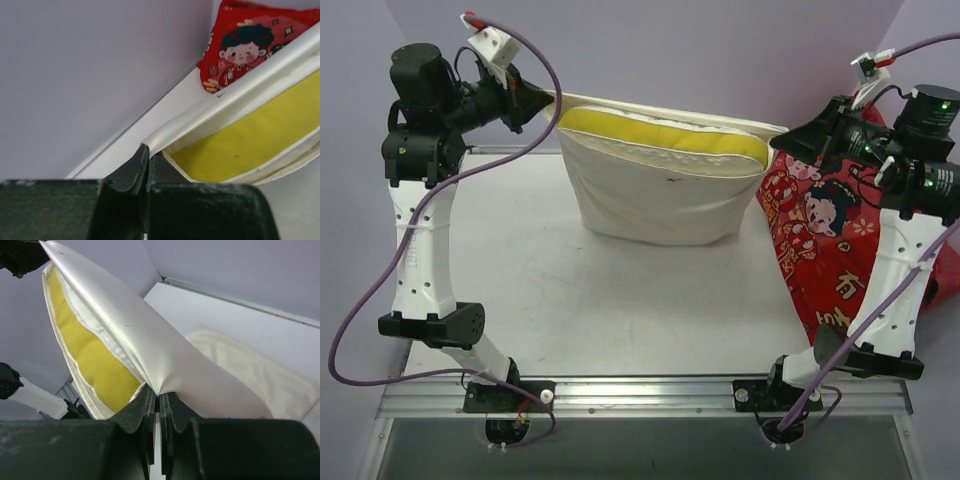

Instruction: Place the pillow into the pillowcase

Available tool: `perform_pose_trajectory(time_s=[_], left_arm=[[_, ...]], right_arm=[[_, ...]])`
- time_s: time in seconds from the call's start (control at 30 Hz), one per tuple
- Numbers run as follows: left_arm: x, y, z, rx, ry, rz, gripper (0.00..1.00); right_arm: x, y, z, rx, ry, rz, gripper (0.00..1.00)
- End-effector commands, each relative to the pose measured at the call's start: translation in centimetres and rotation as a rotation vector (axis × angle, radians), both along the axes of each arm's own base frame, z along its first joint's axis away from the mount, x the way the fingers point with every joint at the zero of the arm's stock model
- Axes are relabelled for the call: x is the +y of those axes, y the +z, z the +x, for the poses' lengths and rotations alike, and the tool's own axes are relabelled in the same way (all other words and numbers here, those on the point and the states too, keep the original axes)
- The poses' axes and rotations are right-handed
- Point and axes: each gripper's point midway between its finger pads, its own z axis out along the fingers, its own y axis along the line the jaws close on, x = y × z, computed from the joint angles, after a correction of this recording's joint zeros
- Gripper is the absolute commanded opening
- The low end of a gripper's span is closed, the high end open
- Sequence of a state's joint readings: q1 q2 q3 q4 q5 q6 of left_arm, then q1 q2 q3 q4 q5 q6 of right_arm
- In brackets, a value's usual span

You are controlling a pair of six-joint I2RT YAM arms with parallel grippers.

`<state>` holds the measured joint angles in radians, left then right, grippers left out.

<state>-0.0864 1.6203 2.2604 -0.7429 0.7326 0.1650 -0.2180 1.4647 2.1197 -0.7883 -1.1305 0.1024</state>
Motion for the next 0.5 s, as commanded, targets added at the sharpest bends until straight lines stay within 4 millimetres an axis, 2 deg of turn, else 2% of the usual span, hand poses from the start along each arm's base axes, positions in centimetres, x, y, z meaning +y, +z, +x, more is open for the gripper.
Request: perform_pose_trajectory(time_s=[0.0, 0.03, 0.07, 0.1, 0.13, 0.17, 0.2, 0.23, 0.3, 0.37, 0.4, 0.43, 0.47], left_arm=[[4.7, 7.3, -0.2, -0.086, 0.180, -0.148, 0.00], [4.8, 8.2, -0.1, -0.111, 0.169, -0.160, 0.00], [5.3, 11.2, -2.0, -0.199, 0.180, -0.176, 0.00], [5.6, 11.9, -2.1, -0.223, 0.196, -0.182, 0.00], [5.9, 13.5, -3.2, -0.280, 0.208, -0.196, 0.00], [6.2, 14.2, -3.7, -0.302, 0.220, -0.205, 0.00], [7.0, 12.9, -2.4, -0.263, 0.257, -0.214, 0.00], [7.4, 15.5, -4.3, -0.368, 0.277, -0.234, 0.00], [9.1, 16.1, -4.1, -0.406, 0.342, -0.265, 0.00], [10.6, 18.7, -5.1, -0.499, 0.405, -0.305, 0.00], [11.4, 20.4, -6.2, -0.554, 0.434, -0.315, 0.00], [12.3, 21.0, -5.7, -0.565, 0.470, -0.342, 0.00], [12.7, 21.5, -5.9, -0.579, 0.478, -0.355, 0.00]], right_arm=[[-1.4, 5.7, -0.5, -0.111, -0.106, 0.066, 0.00], [-2.4, 7.8, -0.9, -0.173, -0.152, 0.069, 0.00], [-3.3, 8.9, -0.9, -0.203, -0.186, 0.085, 0.00], [-3.6, 11.5, -1.5, -0.261, -0.211, 0.136, 0.00], [-5.5, 11.8, -1.0, -0.272, -0.268, 0.156, 0.00], [-6.1, 12.5, -1.1, -0.288, -0.293, 0.183, 0.00], [-6.0, 14.4, -1.9, -0.355, -0.293, 0.210, 0.00], [-7.2, 15.1, -1.9, -0.375, -0.331, 0.223, 0.00], [-8.1, 17.1, -2.3, -0.431, -0.365, 0.253, 0.00], [-9.3, 19.2, -2.9, -0.504, -0.420, 0.253, 0.00], [-9.9, 19.9, -2.9, -0.516, -0.436, 0.279, 0.00], [-11.4, 21.1, -3.2, -0.576, -0.483, 0.276, 0.00], [-11.2, 21.2, -3.3, -0.552, -0.478, 0.314, 0.00]])
